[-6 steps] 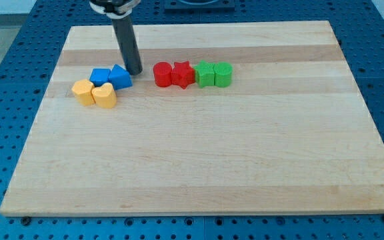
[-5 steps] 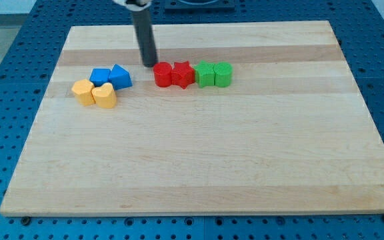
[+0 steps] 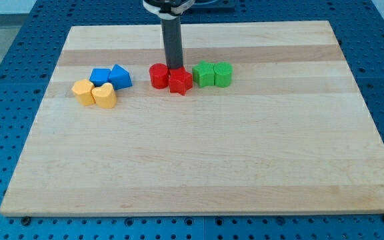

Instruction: Push the red blocks into the blue and yellow blocks

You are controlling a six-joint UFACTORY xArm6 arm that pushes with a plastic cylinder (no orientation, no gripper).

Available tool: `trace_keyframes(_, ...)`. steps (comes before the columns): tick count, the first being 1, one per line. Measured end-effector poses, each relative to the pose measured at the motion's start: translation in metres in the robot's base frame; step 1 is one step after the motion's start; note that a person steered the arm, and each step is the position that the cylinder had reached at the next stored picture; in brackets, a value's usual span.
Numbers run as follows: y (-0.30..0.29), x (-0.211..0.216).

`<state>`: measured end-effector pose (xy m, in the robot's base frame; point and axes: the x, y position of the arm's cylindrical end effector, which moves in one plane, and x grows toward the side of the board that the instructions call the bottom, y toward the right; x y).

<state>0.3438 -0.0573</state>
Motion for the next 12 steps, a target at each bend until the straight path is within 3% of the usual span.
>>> trace_keyframes(5,-0.058,0.04)
trace_keyframes(7,-0.003,0.074)
trace_keyframes(9,0.069,0.057)
trace_keyframes(12,0.023,0.031)
